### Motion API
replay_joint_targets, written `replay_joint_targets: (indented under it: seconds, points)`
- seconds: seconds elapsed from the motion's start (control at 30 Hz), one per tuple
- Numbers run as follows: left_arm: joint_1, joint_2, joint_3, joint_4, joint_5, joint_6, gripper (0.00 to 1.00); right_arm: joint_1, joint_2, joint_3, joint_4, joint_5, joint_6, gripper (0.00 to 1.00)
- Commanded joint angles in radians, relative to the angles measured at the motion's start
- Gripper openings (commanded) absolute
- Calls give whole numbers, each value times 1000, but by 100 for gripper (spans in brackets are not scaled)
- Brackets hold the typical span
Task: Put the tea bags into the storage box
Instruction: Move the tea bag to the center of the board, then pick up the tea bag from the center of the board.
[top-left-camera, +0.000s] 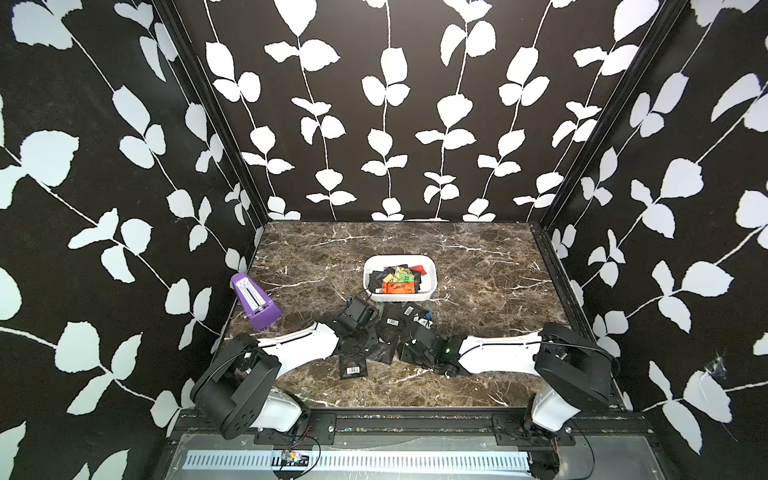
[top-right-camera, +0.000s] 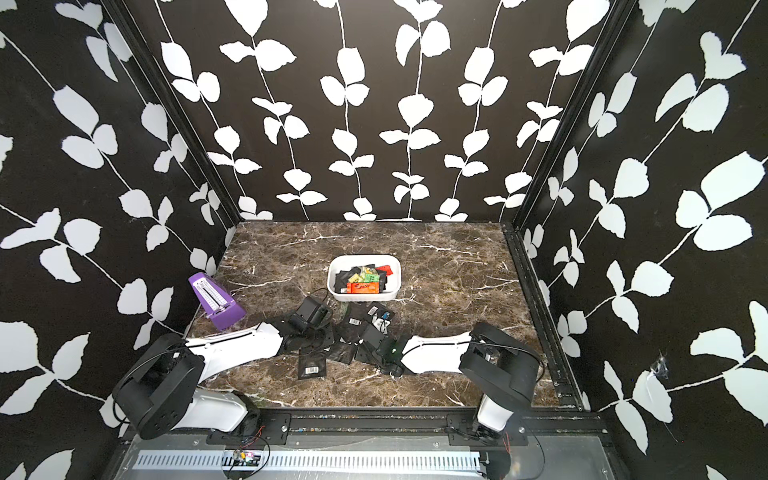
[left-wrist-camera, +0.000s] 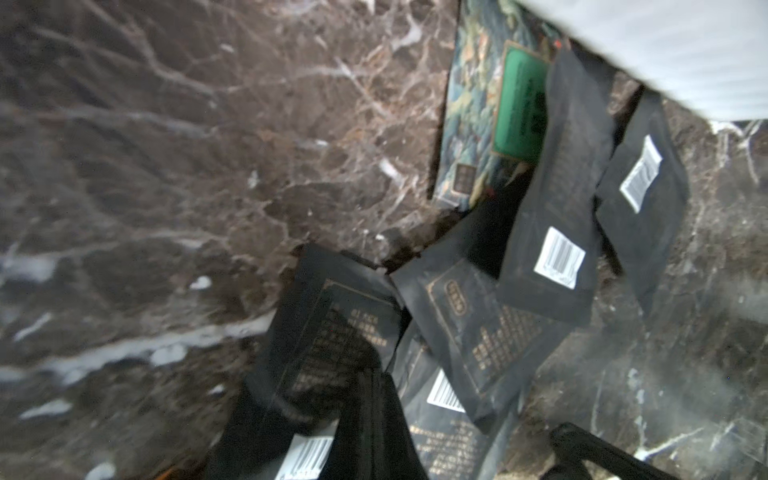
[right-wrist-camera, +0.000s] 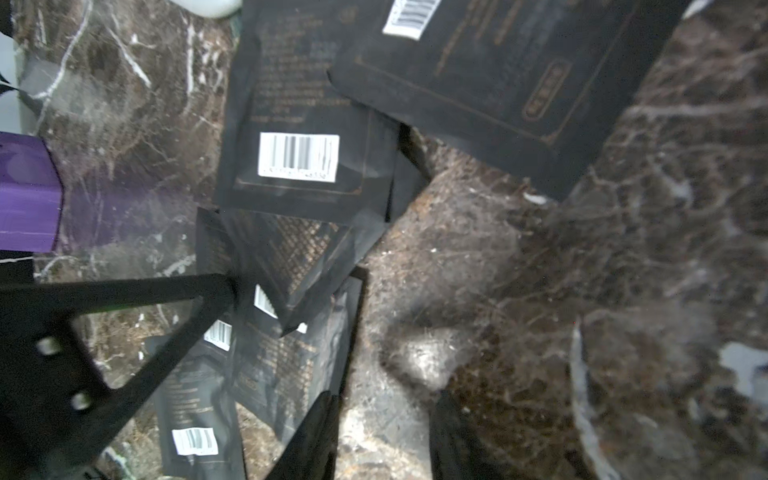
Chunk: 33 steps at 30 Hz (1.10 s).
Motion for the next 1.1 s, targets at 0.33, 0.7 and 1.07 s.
replay_joint_targets:
  seconds: [0.33,0.7,1.07]
  points:
    - [-15,16,-112,28,58,-1,0,3,49,24,27,22,11,43]
    - [-63,13,-105,6,52,-9,0,-12,78,7,60,23,35,43]
    - [-94,16,-108,13,53,-26,0,-14,98,3,87,10,41,34]
